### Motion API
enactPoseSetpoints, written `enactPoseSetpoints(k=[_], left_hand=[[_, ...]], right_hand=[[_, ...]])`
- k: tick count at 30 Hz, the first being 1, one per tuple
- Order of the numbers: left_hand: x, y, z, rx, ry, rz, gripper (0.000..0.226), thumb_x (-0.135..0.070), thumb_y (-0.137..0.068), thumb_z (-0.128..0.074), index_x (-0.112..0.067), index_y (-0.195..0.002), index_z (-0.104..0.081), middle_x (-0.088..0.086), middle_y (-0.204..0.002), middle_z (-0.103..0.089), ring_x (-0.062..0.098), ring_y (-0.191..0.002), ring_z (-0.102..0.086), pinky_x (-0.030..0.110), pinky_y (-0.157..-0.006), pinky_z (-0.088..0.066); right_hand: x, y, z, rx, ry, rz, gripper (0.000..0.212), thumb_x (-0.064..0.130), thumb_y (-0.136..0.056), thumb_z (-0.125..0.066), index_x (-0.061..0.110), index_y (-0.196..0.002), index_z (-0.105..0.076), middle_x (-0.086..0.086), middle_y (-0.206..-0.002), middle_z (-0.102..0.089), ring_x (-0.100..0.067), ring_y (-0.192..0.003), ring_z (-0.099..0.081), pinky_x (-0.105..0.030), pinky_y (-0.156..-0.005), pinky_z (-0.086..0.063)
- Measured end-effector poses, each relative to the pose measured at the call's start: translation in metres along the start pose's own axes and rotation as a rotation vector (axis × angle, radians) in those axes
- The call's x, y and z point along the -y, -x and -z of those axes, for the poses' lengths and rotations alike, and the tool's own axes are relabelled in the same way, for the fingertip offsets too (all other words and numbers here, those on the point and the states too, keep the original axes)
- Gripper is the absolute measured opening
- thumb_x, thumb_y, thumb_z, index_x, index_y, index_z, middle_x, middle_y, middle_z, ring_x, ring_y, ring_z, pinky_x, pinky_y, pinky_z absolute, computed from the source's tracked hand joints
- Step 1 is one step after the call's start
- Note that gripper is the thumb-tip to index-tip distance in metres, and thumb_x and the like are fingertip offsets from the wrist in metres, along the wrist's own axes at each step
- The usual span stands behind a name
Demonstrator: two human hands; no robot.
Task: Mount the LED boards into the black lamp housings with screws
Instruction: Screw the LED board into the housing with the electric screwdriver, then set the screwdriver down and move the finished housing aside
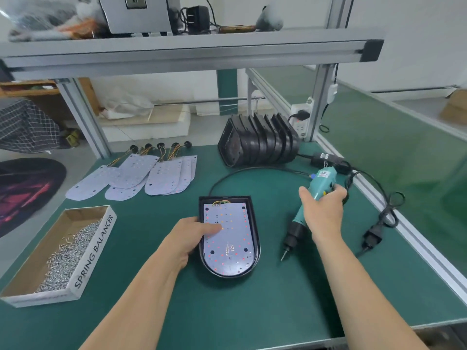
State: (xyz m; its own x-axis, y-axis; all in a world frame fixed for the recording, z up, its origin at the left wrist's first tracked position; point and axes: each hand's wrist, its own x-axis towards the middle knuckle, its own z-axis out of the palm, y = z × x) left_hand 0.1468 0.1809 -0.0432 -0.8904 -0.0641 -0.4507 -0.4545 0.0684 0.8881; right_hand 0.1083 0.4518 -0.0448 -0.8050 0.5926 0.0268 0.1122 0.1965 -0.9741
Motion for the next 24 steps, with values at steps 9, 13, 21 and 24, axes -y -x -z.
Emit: enactPoseSetpoints(k=[9,13,21,24], left_hand=[[0.006,-0.006,0.0,-0.013,0.029,-0.039,0.012,-0.004,-0.085,-0.073,-0.004,-0.097,-0.074,0.01,-0.088,-0.079,0.025,-0.076,-0.077,0.033,-0.07,-0.057],[0.007,-0.01,0.0,-0.012,0.024,-0.042,0.012,-0.005,-0.084,-0.073,-0.005,-0.097,-0.074,0.011,-0.089,-0.079,0.027,-0.078,-0.077,0.035,-0.073,-0.057],[0.01,-0.015,-0.002,-0.072,0.06,-0.048,0.013,-0.006,-0.083,-0.076,-0.006,-0.095,-0.075,0.009,-0.088,-0.079,0.027,-0.081,-0.077,0.037,-0.079,-0.059],[0.012,-0.018,-0.004,-0.112,0.059,-0.052,0.011,-0.009,-0.083,-0.077,-0.008,-0.094,-0.077,0.005,-0.089,-0.079,0.025,-0.086,-0.076,0.035,-0.082,-0.058]], right_hand=[[-0.003,-0.01,-0.004,-0.111,0.805,0.404,0.077,0.004,-0.077,-0.076,0.012,-0.145,-0.04,-0.014,-0.154,-0.031,-0.036,-0.138,-0.029,-0.049,-0.107,-0.033],[0.02,-0.048,-0.033,0.171,0.858,0.43,0.055,-0.002,-0.087,-0.059,0.004,-0.14,-0.046,-0.011,-0.157,-0.032,-0.033,-0.141,-0.028,-0.041,-0.107,-0.036],[0.017,-0.093,-0.064,0.472,1.115,0.272,0.068,0.001,-0.093,-0.046,0.011,-0.155,-0.022,-0.019,-0.142,-0.043,-0.038,-0.131,-0.036,-0.045,-0.099,-0.042],[0.015,-0.07,-0.069,0.513,1.148,0.392,0.043,0.018,-0.102,-0.043,0.013,-0.145,-0.045,-0.017,-0.136,-0.039,-0.038,-0.124,-0.039,-0.046,-0.1,-0.041]])
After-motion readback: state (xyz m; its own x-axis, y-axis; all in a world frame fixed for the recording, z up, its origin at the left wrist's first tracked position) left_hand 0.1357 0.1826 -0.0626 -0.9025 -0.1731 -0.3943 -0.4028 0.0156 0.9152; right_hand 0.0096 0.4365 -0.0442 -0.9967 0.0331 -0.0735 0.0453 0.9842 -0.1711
